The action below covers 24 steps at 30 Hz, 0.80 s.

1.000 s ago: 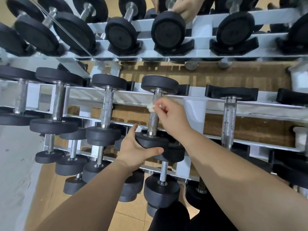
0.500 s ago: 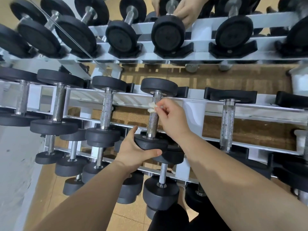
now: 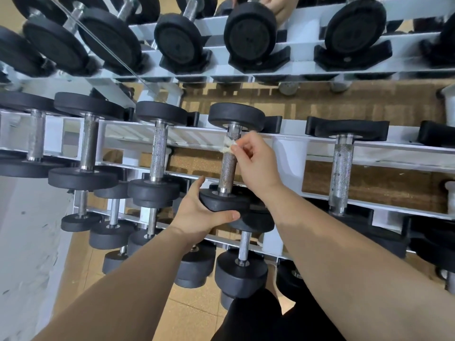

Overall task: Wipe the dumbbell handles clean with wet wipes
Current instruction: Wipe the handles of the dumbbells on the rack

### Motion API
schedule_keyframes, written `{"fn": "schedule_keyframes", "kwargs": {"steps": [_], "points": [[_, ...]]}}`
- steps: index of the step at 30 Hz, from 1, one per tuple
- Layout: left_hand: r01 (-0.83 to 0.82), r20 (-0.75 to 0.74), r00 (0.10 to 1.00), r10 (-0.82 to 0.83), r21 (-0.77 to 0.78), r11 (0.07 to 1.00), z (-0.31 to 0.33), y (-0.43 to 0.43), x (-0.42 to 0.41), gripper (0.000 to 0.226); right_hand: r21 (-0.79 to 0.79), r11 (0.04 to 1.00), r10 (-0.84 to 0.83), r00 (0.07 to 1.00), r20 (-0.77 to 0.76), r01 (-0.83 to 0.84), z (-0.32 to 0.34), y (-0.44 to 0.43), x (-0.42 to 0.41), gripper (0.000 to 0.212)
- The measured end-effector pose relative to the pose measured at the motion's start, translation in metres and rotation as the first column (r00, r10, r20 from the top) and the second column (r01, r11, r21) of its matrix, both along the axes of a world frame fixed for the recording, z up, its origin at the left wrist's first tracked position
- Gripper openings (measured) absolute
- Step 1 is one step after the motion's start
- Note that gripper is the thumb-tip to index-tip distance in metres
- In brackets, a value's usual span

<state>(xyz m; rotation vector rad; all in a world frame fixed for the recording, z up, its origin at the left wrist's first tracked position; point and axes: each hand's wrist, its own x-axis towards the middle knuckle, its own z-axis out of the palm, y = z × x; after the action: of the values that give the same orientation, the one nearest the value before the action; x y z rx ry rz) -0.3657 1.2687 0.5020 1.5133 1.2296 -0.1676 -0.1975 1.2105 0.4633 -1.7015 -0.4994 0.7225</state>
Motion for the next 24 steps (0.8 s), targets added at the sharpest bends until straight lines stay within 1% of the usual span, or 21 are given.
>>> {"fn": "schedule_keyframes", "kwargs": {"steps": [4, 5, 6, 7, 10, 12, 14, 17, 18, 19, 21, 24], "points": [[-0.002, -0.001, 1.000, 0.002, 0.001, 1.000, -0.003, 0.001, -0.001, 0.132, -0.001, 0.983, 0.183, 0.974, 0.133, -0.185, -0.009, -0.029, -0.019, 0.012], [-0.004, 0.002, 1.000, 0.004, -0.001, 1.000, -0.004, 0.000, -0.002, 0.131, 0.007, 0.979, 0.200, 0.969, 0.146, -0.203, -0.011, -0.032, -0.021, 0.013], [-0.002, 0.002, 1.000, 0.002, 0.000, 1.000, -0.004, 0.000, -0.002, 0.131, 0.006, 0.982, 0.187, 0.972, 0.140, -0.189, -0.011, -0.029, -0.020, 0.014], [-0.001, 0.001, 1.000, 0.001, 0.003, 1.000, -0.005, 0.000, -0.002, 0.132, 0.003, 0.990, 0.139, 0.983, 0.118, -0.140, -0.010, -0.022, -0.016, 0.015], [0.012, -0.008, 1.000, -0.012, 0.001, 1.000, -0.005, 0.001, -0.003, 0.137, 0.005, 0.998, -0.070, 0.997, 0.044, 0.070, -0.003, 0.009, 0.003, 0.018], [0.009, -0.011, 1.000, -0.009, -0.013, 1.000, -0.006, 0.002, -0.004, 0.138, 0.005, 0.997, -0.080, 0.996, 0.041, 0.080, -0.002, 0.012, 0.004, 0.018], [0.018, -0.009, 1.000, -0.018, -0.012, 1.000, -0.006, 0.002, -0.003, 0.138, -0.007, 1.000, 0.006, 0.999, 0.040, -0.006, -0.002, -0.004, -0.006, 0.017], [0.014, 0.006, 1.000, -0.014, -0.010, 1.000, -0.005, 0.001, -0.004, 0.137, -0.041, 0.975, 0.221, 0.973, 0.062, -0.218, -0.008, -0.034, -0.025, 0.015], [0.011, 0.009, 1.000, -0.011, -0.014, 1.000, -0.005, 0.001, -0.005, 0.136, -0.045, 0.969, 0.246, 0.967, 0.072, -0.243, -0.010, -0.037, -0.027, 0.015], [0.010, 0.009, 1.000, -0.010, -0.014, 1.000, -0.006, 0.001, -0.005, 0.135, -0.044, 0.972, 0.232, 0.969, 0.090, -0.229, -0.010, -0.035, -0.025, 0.015], [0.018, -0.003, 1.000, -0.018, -0.004, 1.000, -0.006, 0.001, -0.004, 0.139, -0.035, 0.990, 0.137, 0.984, 0.114, -0.134, -0.006, -0.019, -0.018, 0.017], [0.020, -0.014, 1.000, -0.020, -0.004, 1.000, -0.006, 0.001, -0.004, 0.142, 0.004, 0.998, -0.070, 0.997, 0.027, 0.070, 0.002, 0.011, 0.001, 0.018]]}}
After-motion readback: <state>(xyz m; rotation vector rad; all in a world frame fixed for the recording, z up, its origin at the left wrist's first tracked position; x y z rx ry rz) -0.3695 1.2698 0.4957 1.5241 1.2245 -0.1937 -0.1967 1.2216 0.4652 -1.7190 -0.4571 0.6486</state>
